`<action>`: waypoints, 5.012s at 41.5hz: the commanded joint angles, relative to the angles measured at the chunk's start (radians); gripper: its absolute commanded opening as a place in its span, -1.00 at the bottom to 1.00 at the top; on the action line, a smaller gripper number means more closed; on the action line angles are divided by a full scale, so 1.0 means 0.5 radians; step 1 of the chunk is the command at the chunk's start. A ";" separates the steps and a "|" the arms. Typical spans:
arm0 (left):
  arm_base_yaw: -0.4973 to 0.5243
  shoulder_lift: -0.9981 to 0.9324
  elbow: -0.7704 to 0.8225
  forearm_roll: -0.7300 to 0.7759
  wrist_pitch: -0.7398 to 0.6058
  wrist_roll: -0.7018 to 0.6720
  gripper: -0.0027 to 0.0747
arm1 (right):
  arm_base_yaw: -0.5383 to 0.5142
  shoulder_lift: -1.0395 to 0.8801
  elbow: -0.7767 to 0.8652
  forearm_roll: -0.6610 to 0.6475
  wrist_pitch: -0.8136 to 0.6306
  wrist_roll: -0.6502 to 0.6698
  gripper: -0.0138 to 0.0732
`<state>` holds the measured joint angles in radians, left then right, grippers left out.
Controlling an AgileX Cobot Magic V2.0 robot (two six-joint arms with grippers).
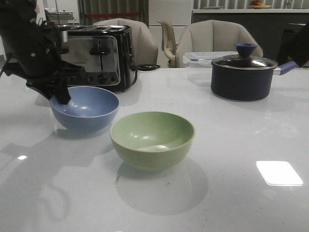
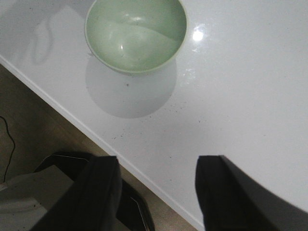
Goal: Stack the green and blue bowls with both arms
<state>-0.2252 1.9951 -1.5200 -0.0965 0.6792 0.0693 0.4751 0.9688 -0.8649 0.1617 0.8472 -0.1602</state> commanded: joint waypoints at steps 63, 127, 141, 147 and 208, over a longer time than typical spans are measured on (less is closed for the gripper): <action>-0.616 -0.320 0.228 -0.545 -0.177 0.590 0.00 | -0.001 -0.029 -0.053 -0.003 -0.098 0.002 0.39; -0.612 -2.454 1.483 -0.122 0.072 0.184 0.38 | -0.007 -0.179 -0.038 -0.094 -0.030 0.095 0.39; -0.612 -2.454 1.483 -0.122 0.041 0.184 -0.04 | -0.007 -0.271 0.049 -0.139 -0.146 0.108 0.10; -0.612 -2.454 1.483 -0.122 0.040 0.184 -0.38 | -0.007 -0.271 0.049 -0.139 -0.159 0.108 -0.29; 0.283 -3.778 2.438 -0.086 -0.914 0.184 -0.68 | -0.007 -0.271 0.049 -0.139 -0.141 0.106 -0.59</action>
<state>-0.0998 0.1389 -0.3358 -0.1321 0.3590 0.1665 0.4751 0.8442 -0.8144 0.0975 0.8332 -0.1092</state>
